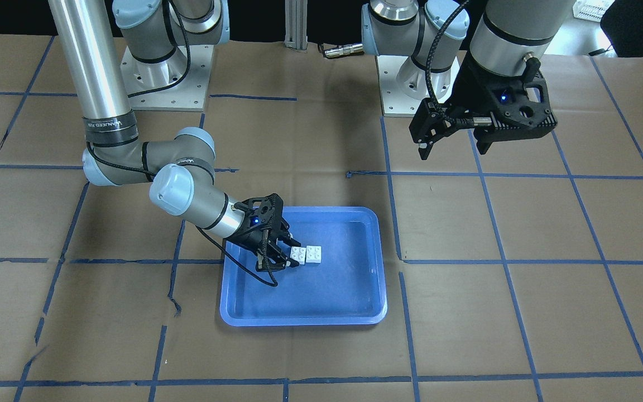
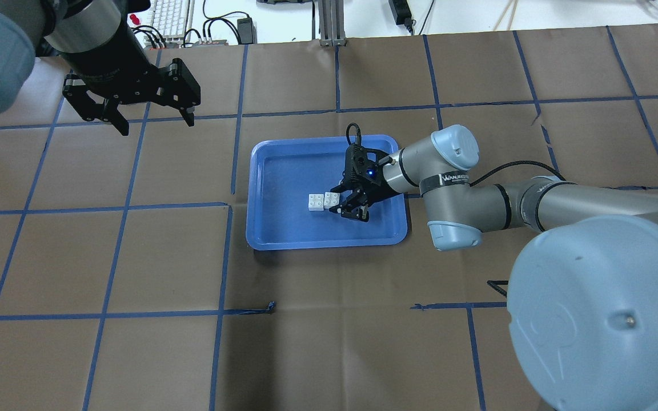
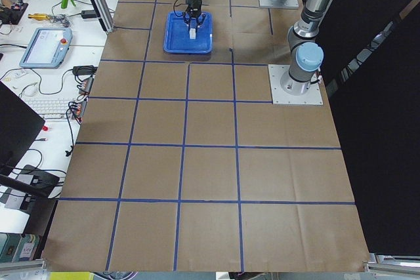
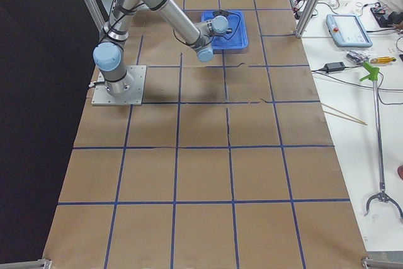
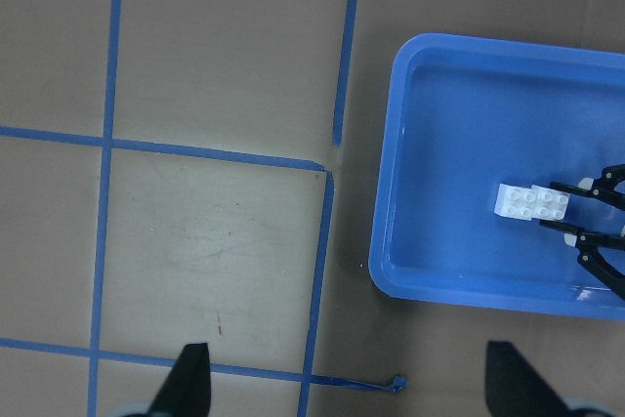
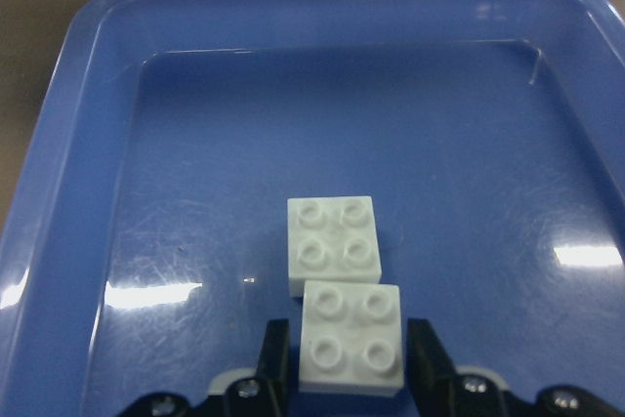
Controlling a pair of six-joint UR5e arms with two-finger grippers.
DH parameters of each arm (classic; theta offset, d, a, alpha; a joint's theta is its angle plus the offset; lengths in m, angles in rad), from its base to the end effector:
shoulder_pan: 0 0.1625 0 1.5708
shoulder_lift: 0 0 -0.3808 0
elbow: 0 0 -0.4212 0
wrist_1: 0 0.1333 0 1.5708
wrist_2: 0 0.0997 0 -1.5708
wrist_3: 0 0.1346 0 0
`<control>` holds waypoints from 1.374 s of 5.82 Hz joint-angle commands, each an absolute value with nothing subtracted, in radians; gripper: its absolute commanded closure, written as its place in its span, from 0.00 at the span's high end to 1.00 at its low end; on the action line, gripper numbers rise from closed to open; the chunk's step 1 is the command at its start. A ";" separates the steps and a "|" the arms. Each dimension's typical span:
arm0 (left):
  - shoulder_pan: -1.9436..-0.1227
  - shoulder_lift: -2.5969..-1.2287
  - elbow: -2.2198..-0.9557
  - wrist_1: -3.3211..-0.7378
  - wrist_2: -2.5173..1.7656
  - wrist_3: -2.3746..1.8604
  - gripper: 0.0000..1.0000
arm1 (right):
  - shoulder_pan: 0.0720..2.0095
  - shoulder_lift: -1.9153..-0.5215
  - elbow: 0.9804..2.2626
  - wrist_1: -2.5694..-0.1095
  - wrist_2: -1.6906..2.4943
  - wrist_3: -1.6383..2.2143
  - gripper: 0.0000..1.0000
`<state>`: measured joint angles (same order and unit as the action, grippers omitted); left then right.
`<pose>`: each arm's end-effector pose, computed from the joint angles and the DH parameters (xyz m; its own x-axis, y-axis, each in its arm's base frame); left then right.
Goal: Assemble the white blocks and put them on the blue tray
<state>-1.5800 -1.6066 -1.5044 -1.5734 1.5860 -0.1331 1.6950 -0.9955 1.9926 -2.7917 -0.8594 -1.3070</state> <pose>-0.1362 -0.5368 0.4242 -0.9922 -0.1240 -0.0114 -0.1236 0.9919 -0.0298 0.2883 -0.5239 0.0510 -0.0747 -0.9960 0.0483 -0.7398 0.0229 -0.6725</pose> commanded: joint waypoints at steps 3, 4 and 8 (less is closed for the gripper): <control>-1.580 -1.606 -1.503 -1.568 1.586 -0.135 0.99 | 1.695 -1.002 1.988 -2.792 -0.859 -1.261 0.83; -1.580 -1.606 -1.503 -1.568 1.586 -0.135 0.99 | 1.695 -1.006 1.977 -2.792 -0.859 -1.205 1.00; -1.580 -1.606 -1.503 -1.568 1.586 -0.135 0.99 | 1.677 -1.263 1.883 -2.330 -1.059 -1.047 1.00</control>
